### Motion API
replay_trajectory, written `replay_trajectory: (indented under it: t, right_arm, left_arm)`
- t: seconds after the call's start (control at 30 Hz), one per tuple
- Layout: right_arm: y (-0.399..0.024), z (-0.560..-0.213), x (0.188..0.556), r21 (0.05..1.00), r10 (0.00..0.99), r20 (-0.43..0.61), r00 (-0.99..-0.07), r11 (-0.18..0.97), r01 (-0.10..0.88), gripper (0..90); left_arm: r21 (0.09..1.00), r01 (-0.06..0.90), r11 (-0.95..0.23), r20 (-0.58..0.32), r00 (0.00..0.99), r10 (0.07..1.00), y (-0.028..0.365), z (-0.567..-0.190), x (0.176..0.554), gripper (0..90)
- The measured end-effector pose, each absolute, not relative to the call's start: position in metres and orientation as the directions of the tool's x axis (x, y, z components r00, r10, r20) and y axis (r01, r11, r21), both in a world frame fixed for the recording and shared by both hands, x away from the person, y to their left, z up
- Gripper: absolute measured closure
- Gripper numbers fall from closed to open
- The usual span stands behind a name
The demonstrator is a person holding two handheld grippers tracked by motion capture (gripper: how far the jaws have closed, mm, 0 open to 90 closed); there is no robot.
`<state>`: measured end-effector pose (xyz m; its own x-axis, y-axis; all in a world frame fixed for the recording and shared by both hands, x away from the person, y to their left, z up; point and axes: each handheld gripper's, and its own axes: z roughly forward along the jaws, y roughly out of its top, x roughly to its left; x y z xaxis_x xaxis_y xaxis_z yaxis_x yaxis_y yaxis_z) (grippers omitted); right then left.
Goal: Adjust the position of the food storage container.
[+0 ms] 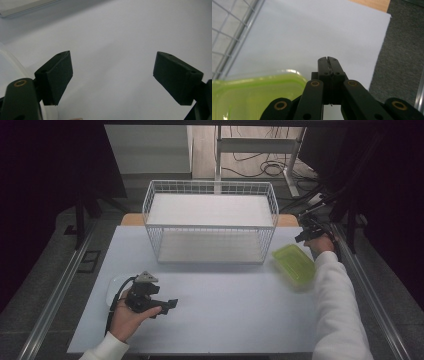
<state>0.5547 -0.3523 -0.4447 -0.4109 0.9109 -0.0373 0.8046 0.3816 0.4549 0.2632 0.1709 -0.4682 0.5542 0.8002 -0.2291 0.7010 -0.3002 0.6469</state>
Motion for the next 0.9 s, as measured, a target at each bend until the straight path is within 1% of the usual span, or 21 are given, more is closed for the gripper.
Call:
replay_trajectory:
  t: [0.4,0.63,0.9]
  right_arm:
    - [-0.344,-0.454,0.564,0.467,0.908,0.0,-0.419,0.37,0.803,89.1]
    - [-0.333,-0.456,0.561,0.452,0.897,0.01,-0.442,0.39,0.802,89.1]
    - [-0.333,-0.458,0.553,0.435,0.899,0.021,-0.438,0.386,0.813,89.2]
  left_arm:
    - [0.639,0.704,-0.309,-0.227,0.556,0.799,0.171,-0.471,0.265,15.5]
    - [0.64,0.703,-0.309,-0.227,0.557,0.799,0.171,-0.471,0.265,15.5]
    - [0.636,0.703,-0.32,-0.225,0.565,0.794,0.169,-0.471,0.265,15.2]
